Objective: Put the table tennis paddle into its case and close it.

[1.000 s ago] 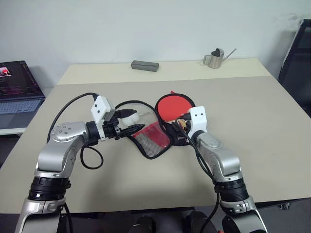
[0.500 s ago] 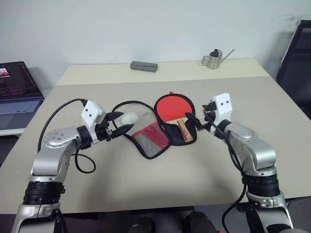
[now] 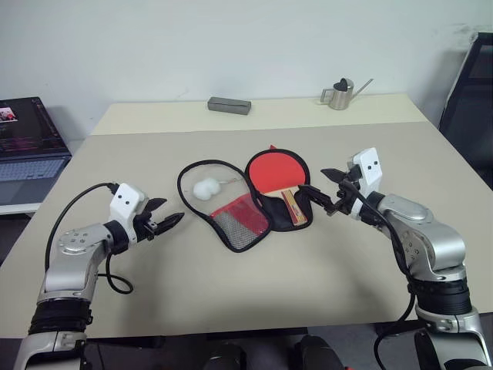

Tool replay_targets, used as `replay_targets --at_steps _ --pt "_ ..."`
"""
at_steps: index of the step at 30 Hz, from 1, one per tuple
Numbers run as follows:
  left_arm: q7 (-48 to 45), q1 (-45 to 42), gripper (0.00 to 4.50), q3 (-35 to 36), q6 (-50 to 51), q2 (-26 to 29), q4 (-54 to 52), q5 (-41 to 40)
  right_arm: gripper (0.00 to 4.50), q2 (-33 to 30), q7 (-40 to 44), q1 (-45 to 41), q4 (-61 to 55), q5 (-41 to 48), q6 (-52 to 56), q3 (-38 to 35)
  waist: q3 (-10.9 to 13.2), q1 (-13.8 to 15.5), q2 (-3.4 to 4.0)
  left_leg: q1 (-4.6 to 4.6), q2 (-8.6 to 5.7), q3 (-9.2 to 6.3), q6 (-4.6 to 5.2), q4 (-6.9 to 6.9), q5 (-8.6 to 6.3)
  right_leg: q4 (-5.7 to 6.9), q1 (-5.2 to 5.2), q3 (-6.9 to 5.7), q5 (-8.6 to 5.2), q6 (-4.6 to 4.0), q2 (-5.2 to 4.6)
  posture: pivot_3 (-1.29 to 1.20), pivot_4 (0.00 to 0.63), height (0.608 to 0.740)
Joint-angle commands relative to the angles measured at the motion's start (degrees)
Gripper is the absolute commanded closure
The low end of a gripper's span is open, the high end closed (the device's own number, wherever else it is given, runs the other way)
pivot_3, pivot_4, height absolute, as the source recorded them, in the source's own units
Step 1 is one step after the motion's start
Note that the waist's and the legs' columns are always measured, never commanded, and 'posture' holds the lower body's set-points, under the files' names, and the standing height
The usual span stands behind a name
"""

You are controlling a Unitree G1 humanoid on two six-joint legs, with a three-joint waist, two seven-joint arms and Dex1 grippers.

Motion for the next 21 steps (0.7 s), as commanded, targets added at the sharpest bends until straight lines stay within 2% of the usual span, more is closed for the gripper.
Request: replay_targets --at_steps 1,7,14,21 --pt "2.48 -3.06 1.13 -0.23 -3.52 0.12 3.65 2.89 0.01 -0.42 -0.14 -1.06 -1.00 0.52 -1.91 -1.25 -0.01 0.05 -0.02 0.00 0.00 0.00 0.00 0.00 0.00 0.00 0.00 0.00 0.00 -0.01 0.00 0.00 0.150 0.740" --pt "3.77 -7.83 1.13 -2.49 -5.90 -4.97 7.87 4.29 0.01 0.12 -0.74 0.10 -2.26 0.90 -2.04 -0.59 -0.05 0.77 -0.08 -0.03 -0.04 0.00 -0.01 0.06 0.00 -0.02 0.03 -0.01 0.02 0.00 -0.02 0.00 0.150 0.740" --pt "2.68 -11.80 1.13 -5.73 -8.26 -8.71 13.83 6.11 0.01 -3.82 5.91 3.85 -7.23 3.71 -2.26 1.21 -0.06 0.64 -0.11 -0.05 -0.03 0.01 0.00 0.08 0.00 -0.01 0.02 -0.02 0.02 0.00 -0.01 0.00 0.150 0.740" --pt "1.33 -19.65 1.13 -5.53 -9.38 -13.38 19.27 4.35 0.01 -5.40 6.04 4.71 -7.68 3.89 -2.43 0.54 -0.09 1.03 -0.17 -0.14 -0.05 -0.05 0.00 0.34 0.00 0.03 0.06 -0.08 0.06 0.04 0.00 0.00 0.150 0.740"
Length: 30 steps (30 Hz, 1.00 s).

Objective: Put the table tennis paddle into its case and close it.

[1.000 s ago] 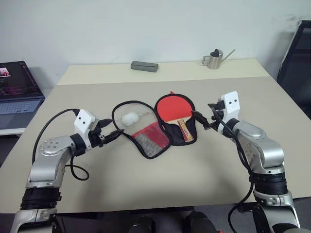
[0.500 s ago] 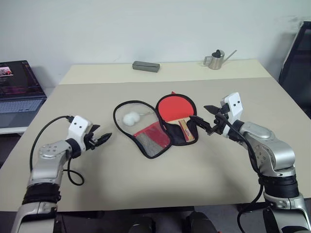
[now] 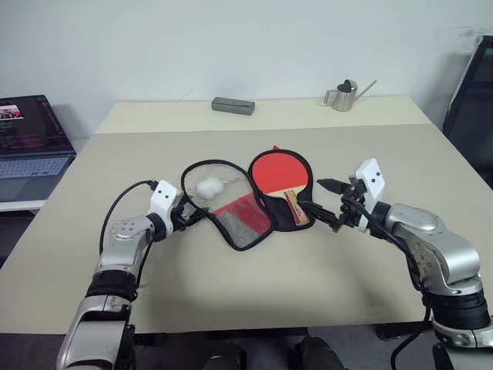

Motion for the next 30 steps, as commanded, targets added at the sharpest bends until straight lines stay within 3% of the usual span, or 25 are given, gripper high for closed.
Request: replay_targets --at_steps 1,9,17,24,30 --pt "-1.39 -5.17 1.13 0.65 -1.85 -1.74 0.60 -1.50 0.01 -0.53 -0.29 -0.15 -2.41 0.99 -1.00 -1.29 0.01 0.15 -0.01 -0.06 0.00 -0.02 0.00 0.11 0.00 0.00 0.00 -0.03 0.01 0.01 0.00 0.00 0.150 0.740" --pt "-5.82 -16.47 1.13 -0.86 -1.63 -8.45 1.10 -2.66 0.01 -0.90 -1.20 1.94 -5.26 2.47 0.21 -2.77 0.04 0.37 -0.09 -0.24 -0.07 -0.07 0.01 0.42 -0.01 -0.01 0.01 -0.06 0.11 0.12 0.00 0.00 0.150 0.740" --pt "-7.00 -25.10 1.13 -3.67 -5.90 -16.73 10.98 -0.36 0.01 -2.00 -2.13 3.35 -7.05 7.51 3.19 -7.35 0.08 0.19 -0.17 -0.21 -0.06 -0.02 0.03 0.43 -0.02 -0.01 0.03 -0.02 0.12 0.14 0.01 0.00 0.150 0.740" --pt "-5.32 -28.21 1.13 -4.30 -10.96 -21.62 20.59 2.04 0.01 -3.46 -4.20 5.38 -7.59 8.99 4.44 -10.04 0.15 0.23 -0.29 -0.22 -0.07 -0.01 0.05 0.43 -0.03 -0.01 0.03 -0.02 0.12 0.14 0.01 0.00 0.150 0.740" --pt "-5.81 -28.78 1.13 -2.98 -12.47 -21.56 21.61 1.59 0.01 -2.26 -7.48 4.68 -5.39 10.06 5.81 -10.21 0.17 0.16 -0.32 -0.22 -0.06 -0.01 0.05 0.44 -0.03 0.00 0.03 -0.01 0.13 0.15 0.02 0.00 0.150 0.740"
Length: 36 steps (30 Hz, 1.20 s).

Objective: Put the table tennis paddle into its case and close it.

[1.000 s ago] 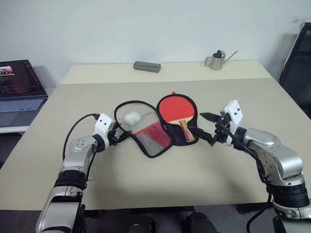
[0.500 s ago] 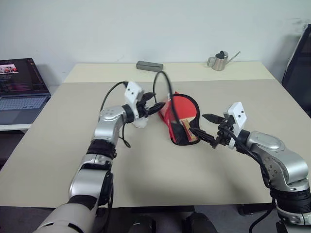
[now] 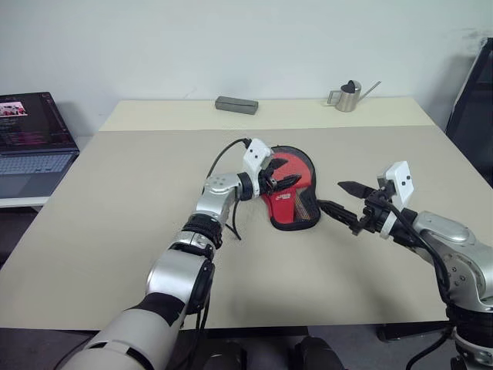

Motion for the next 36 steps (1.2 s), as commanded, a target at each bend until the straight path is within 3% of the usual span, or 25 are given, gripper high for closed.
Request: replay_targets --at_steps 1,6,11,21,27,36 --pt "-1.39 -1.85 1.13 1.79 -1.55 1.51 -2.56 -1.22 0.01 1.47 -3.03 -2.09 1.32 1.46 0.90 -2.16 0.00 -0.01 0.00 0.00 0.00 0.00 0.00 0.00 0.00 0.00 0.00 0.00 0.00 0.00 0.00 0.00 0.150 0.740" --pt "-7.50 2.26 1.13 3.16 2.32 6.18 -12.31 -4.31 0.01 4.52 -6.02 -7.18 10.05 0.81 1.38 -1.85 0.00 -0.42 0.00 0.04 0.02 0.02 0.00 0.00 0.01 0.03 -0.01 0.03 0.04 -0.03 0.03 0.00 0.150 0.740" --pt "-16.89 11.99 1.13 2.73 14.33 13.86 -31.09 -10.20 0.01 5.74 -4.53 -11.82 23.30 -2.01 -2.03 -0.43 -0.02 -1.02 0.03 0.05 0.05 0.02 -0.02 -0.04 0.02 0.01 -0.02 0.07 0.04 -0.04 0.05 0.00 0.150 0.740" --pt "-20.16 24.86 1.13 8.49 34.84 28.51 -56.31 -22.86 0.01 8.84 0.41 -20.51 37.80 -7.64 -8.88 4.71 -0.01 -1.82 0.06 0.08 0.18 0.04 -0.01 -0.02 0.01 0.02 -0.04 0.10 0.08 -0.10 0.16 0.00 0.150 0.740" --pt "-16.76 29.04 1.13 10.98 38.59 31.68 -63.66 -25.61 0.01 12.19 0.51 -23.23 44.61 -11.53 -12.50 7.20 -0.01 -1.31 0.06 0.08 0.22 0.03 -0.02 0.02 0.01 0.01 -0.03 0.10 0.14 -0.19 0.21 0.00 0.150 0.740" --pt "-13.70 31.02 1.13 11.80 39.79 33.02 -66.43 -26.89 0.01 15.65 -1.37 -29.92 60.64 -18.06 -21.66 7.30 -0.01 -1.30 0.06 0.09 0.25 0.04 -0.04 0.01 0.02 0.00 -0.04 0.10 0.18 -0.24 0.25 0.00 0.150 0.740"
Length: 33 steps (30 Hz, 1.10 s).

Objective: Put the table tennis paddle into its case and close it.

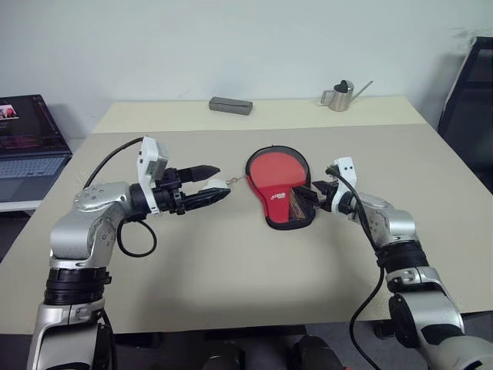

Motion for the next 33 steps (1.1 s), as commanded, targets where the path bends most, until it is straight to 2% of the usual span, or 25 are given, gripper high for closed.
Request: replay_targets --at_steps 1,9,22,25,33 --pt "1.02 -0.29 1.13 1.56 -0.14 0.96 -2.18 -1.42 0.01 0.43 -0.70 -3.36 4.87 -2.05 -4.23 -0.84 0.00 0.00 0.00 0.00 0.00 0.01 0.00 0.00 0.00 0.00 0.00 0.00 0.00 0.00 0.00 0.00 0.150 0.740" --pt "1.89 -0.63 1.13 1.17 -0.36 0.98 -1.88 -1.28 0.01 0.95 0.35 -5.08 10.31 -5.57 -5.93 0.62 0.00 -0.08 0.00 0.01 0.02 0.02 -0.01 0.00 0.00 0.00 0.00 0.02 0.01 -0.02 0.02 0.00 0.150 0.740" --pt "2.05 -0.80 1.13 0.72 -1.37 0.73 -1.20 -0.53 0.01 0.48 3.91 -4.07 3.61 -7.01 2.89 3.66 0.00 -0.21 0.01 0.03 0.07 0.02 0.00 -0.01 0.00 0.00 0.00 0.02 0.03 -0.05 0.06 0.00 0.150 0.740" --pt "2.05 -0.95 1.13 0.53 -1.73 0.58 -0.77 -0.29 0.59 1.38 3.83 -4.65 4.03 -7.77 3.02 4.93 0.00 -0.27 0.01 0.04 0.08 0.03 -0.01 -0.01 0.00 0.00 0.00 0.03 0.03 -0.05 0.07 0.00 0.150 0.740" --pt "1.99 -0.11 1.13 0.23 -2.52 0.75 -0.70 0.10 3.30 2.61 2.63 -6.23 7.45 -10.02 1.55 4.84 0.00 -0.54 0.01 0.13 0.15 0.05 -0.02 -0.01 0.01 0.01 0.01 0.07 0.14 -0.17 0.17 0.00 0.150 0.740"
